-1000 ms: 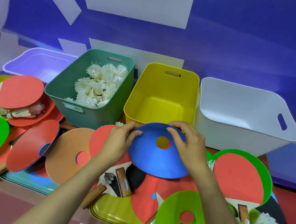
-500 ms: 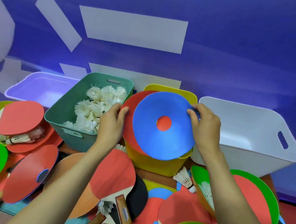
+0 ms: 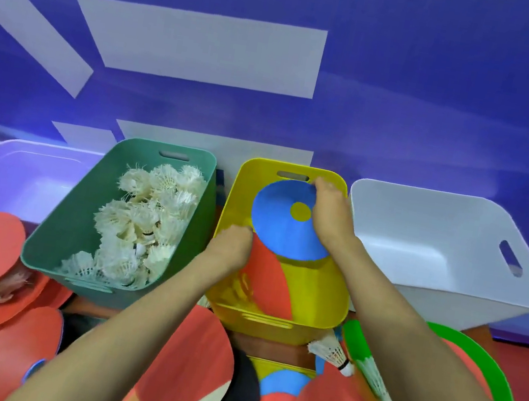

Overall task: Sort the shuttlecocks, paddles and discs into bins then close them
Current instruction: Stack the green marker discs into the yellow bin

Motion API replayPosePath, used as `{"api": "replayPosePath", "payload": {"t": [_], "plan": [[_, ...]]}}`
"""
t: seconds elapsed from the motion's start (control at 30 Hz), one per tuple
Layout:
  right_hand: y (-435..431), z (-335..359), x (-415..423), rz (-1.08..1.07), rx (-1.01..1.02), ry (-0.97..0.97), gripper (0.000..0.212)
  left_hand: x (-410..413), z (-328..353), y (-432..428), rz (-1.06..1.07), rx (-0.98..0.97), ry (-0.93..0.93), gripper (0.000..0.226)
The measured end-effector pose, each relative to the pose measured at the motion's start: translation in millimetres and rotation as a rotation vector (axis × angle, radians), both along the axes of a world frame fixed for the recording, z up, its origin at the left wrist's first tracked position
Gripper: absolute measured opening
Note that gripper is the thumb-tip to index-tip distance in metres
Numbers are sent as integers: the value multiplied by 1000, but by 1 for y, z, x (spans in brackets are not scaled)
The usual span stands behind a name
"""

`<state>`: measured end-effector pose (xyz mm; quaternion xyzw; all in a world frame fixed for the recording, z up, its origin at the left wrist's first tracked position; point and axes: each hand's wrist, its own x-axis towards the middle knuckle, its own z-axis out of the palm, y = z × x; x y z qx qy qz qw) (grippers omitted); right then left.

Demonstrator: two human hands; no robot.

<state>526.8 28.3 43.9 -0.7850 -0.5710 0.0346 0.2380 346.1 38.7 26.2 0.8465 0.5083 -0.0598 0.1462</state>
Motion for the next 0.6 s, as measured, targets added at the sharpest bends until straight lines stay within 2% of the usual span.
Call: {"api": "replayPosePath", "payload": {"t": [0.17,0.27,0.37,0.47,0.6], "plan": [[37,-31,6,53,-160,-53,36,8,-26,17,-36,-210,37,38],[55,-45,7,103,-241,-63,36,8,-35,22,-50,-223,57,41],[63,-57,8,147,-313,-42,48,8,-38,26,-52,-168,62,44],[60,-58,5,179,-273,2,52,10,-32,26,-48,-123,-24,46],[34,-37,5,230,-144,65,37,12,-6,4,-43,43,-289,36]]}}
